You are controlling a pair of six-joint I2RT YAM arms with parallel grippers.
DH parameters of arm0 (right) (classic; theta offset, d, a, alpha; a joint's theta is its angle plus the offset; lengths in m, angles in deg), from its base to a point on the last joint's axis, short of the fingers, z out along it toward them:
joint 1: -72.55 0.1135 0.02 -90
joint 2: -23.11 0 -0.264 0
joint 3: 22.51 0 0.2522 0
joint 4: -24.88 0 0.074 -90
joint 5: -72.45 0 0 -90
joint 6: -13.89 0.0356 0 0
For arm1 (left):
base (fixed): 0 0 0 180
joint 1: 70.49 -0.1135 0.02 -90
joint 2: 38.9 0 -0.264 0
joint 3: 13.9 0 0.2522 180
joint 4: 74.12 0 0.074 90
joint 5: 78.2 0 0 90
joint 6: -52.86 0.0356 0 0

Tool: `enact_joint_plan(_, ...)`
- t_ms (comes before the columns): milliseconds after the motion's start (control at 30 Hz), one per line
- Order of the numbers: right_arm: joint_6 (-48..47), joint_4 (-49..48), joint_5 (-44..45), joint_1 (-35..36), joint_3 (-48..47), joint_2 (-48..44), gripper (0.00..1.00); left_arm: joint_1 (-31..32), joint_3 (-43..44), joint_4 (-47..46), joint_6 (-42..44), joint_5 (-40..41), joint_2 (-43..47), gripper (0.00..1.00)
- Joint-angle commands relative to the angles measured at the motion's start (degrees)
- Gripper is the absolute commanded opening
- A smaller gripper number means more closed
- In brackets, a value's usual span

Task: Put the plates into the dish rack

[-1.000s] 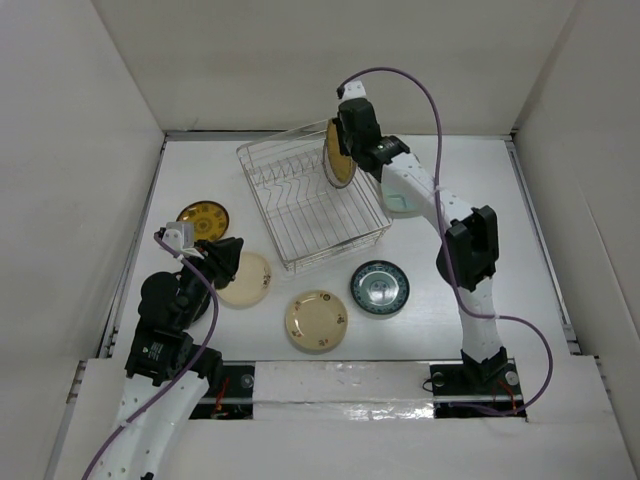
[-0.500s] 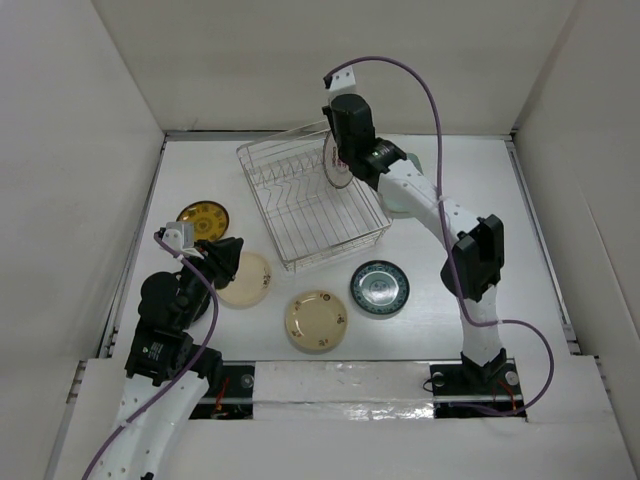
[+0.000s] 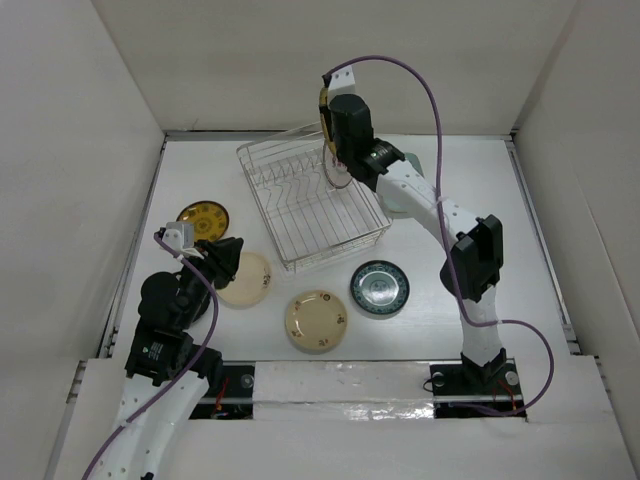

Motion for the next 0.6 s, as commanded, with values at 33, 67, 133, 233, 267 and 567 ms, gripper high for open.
enact_joint_plan(33,3.57,-2.2,-2.81,0.02,-0.64,1.29,0.0,0.34,0.51,-1.73,0.7,0.04,0.03,0.19)
enact_joint_plan(67,3.75,-2.12,-2.9,0.02,-0.29,1.47,0.0,0.34,0.51,-1.73,0.7,0.04,-0.06,0.18)
enact_joint_plan(133,4.45,-2.03,-2.99,0.02,0.76,1.82,0.0,0.34,0.51,-1.73,0.7,0.04,-0.06,0.18)
enact_joint_plan(233,5.33,-2.73,-3.08,-0.51,3.4,1.56,0.0,0.34,0.51,-1.73,0.7,-0.04,-0.06,0.19)
enact_joint_plan(267,5.51,-2.99,-3.17,-0.51,4.01,1.38,0.0,0.34,0.51,-1.73,0.7,-0.04,-0.06,0.19)
enact_joint_plan(567,6.48,-4.66,-3.87,-1.65,9.19,0.07,0.0,0.34,0.42,-1.73,0.61,-0.04,-0.15,0.19)
